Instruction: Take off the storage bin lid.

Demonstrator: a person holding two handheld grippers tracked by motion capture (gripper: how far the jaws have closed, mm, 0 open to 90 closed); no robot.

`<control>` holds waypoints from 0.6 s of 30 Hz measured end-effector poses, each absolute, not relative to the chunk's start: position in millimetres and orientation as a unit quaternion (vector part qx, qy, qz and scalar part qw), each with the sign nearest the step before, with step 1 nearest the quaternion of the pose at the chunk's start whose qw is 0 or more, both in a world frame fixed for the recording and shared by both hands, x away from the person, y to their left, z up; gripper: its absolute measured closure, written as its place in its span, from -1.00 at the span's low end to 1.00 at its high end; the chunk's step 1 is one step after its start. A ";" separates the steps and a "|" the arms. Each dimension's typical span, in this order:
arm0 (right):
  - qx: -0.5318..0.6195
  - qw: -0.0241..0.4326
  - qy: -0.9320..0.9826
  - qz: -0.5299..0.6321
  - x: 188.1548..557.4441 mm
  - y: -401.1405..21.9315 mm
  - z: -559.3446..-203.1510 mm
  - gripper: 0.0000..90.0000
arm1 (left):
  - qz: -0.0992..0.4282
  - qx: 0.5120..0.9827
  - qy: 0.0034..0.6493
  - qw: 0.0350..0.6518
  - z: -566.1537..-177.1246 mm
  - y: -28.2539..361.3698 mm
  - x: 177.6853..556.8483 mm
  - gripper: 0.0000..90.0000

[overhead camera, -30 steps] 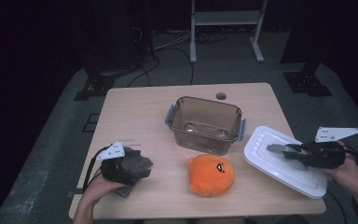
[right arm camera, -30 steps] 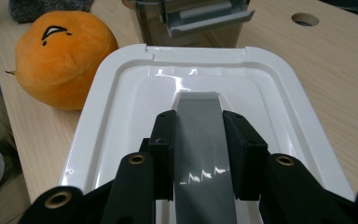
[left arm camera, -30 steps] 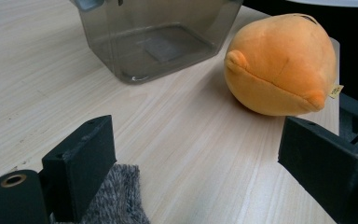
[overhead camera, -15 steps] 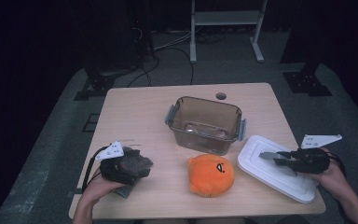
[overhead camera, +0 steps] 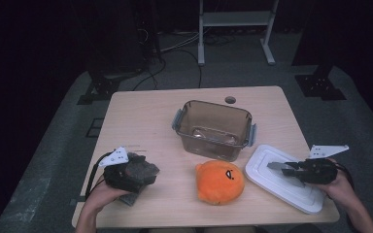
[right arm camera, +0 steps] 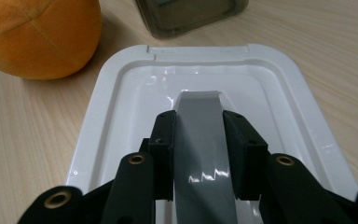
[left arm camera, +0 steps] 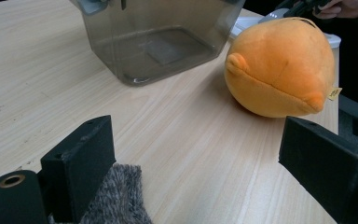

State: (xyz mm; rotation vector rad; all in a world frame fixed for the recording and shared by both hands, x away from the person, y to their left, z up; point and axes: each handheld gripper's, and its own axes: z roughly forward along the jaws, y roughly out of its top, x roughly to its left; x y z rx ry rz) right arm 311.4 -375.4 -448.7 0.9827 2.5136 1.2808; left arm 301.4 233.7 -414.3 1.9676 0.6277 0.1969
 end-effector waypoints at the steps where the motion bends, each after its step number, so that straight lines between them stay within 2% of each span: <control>1: 0.329 0.075 0.839 0.426 311.2 -375.2 -449.9 0.45 | 0.082 0.817 0.261 0.509 -414.3 233.7 301.4 -0.79; 12: 0.338 0.067 0.836 0.428 309.8 -374.6 -455.3 0.40 | 0.082 0.816 0.259 0.511 -413.4 234.6 300.8 -0.79; 18: 0.337 0.071 0.832 0.436 309.1 -375.3 -443.3 0.07 | 0.083 0.816 0.259 0.510 -413.3 234.5 300.7 -0.79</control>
